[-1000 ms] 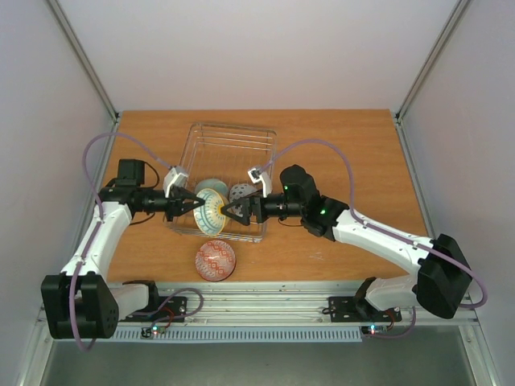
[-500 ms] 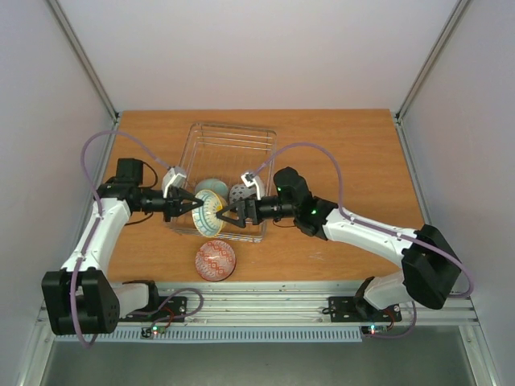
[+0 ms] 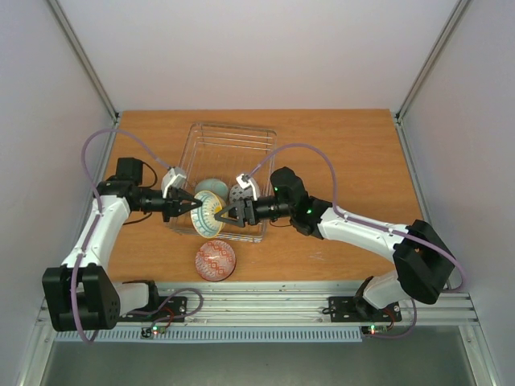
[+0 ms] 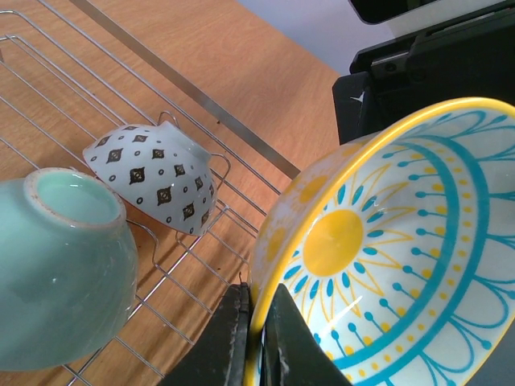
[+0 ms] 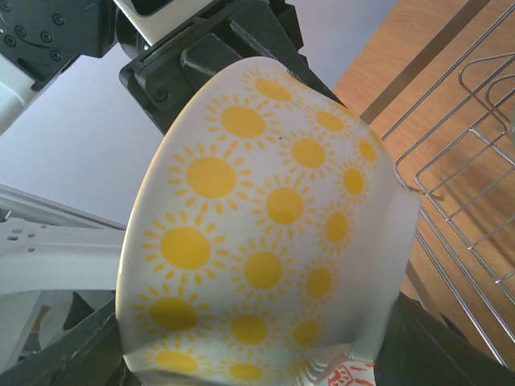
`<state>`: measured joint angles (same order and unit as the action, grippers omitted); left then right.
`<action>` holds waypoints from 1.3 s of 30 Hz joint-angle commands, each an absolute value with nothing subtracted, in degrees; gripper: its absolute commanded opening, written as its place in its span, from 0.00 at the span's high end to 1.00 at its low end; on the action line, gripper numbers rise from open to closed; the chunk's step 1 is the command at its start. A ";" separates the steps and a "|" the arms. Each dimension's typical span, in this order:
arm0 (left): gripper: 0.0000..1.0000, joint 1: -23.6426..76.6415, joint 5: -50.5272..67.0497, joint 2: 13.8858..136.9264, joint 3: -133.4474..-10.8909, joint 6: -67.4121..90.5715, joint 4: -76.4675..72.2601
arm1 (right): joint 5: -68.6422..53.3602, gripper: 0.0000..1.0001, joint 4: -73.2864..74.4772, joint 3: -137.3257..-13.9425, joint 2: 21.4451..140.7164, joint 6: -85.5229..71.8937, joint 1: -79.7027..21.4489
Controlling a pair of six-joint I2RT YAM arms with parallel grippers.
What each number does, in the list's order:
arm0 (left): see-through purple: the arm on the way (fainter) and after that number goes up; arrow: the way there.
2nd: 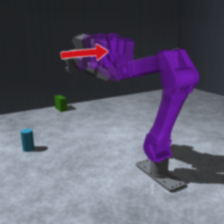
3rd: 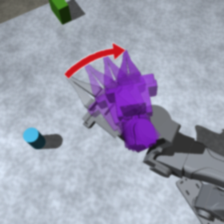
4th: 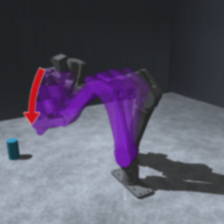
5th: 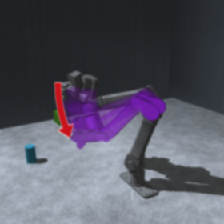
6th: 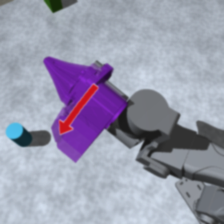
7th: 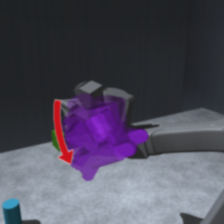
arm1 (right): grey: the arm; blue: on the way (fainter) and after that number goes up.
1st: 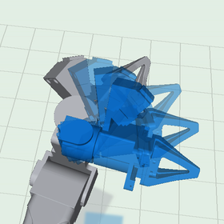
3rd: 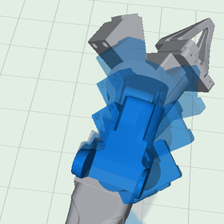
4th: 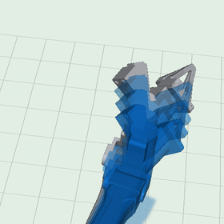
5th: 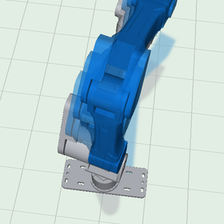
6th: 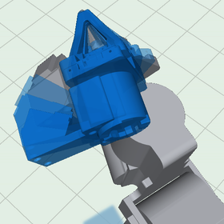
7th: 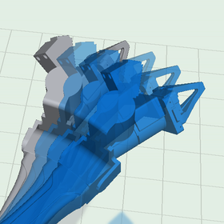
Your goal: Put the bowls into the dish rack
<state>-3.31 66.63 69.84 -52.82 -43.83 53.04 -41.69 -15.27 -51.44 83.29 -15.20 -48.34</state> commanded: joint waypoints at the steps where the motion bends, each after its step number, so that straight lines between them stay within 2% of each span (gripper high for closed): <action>1: 0.99 -2.81 72.27 67.92 -53.70 -42.39 51.87 | -42.39 0.98 -16.31 -53.19 83.88 -14.80 -48.52; 2: 0.96 -2.81 71.50 67.20 -53.17 -41.06 50.11 | -42.00 0.99 -15.37 -53.42 83.63 -14.08 -48.52; 3: 0.83 -2.81 70.51 66.30 -52.39 -38.56 47.76 | -41.05 0.99 -13.64 -53.76 83.23 -13.19 -48.52; 5: 0.50 -2.77 67.43 63.73 -50.45 -34.10 40.87 | -37.41 0.99 -7.22 -55.59 82.36 -9.85 -48.52; 7: 0.36 -2.70 62.41 60.97 -48.11 -27.59 34.28 | -31.82 0.99 0.20 -59.39 82.10 -5.15 -48.45; 10: 0.24 -2.79 54.03 61.16 -47.86 -21.51 29.83 | -23.61 0.99 12.18 -66.84 84.00 1.36 -48.11; 14: 0.21 -2.81 46.30 60.84 -46.68 -16.86 25.19 | -13.25 0.99 24.10 -78.76 89.87 8.70 -47.07; 21: 0.21 -2.80 44.73 60.73 -46.06 -15.72 24.17 | 10.33 0.99 41.95 -102.70 105.58 19.63 -46.32; 27: 0.21 -2.81 46.08 60.83 -45.92 -15.95 24.52 | 25.71 0.99 45.93 -118.61 118.02 27.70 -46.27; 39: 0.21 -2.81 47.40 60.42 -45.73 -17.05 25.39 | 39.63 0.99 57.21 -141.72 140.14 34.47 -44.47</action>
<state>-2.76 46.04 61.14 -46.35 -16.73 27.18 32.38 51.64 -135.94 135.98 31.09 -45.67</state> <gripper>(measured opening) 0.791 0.676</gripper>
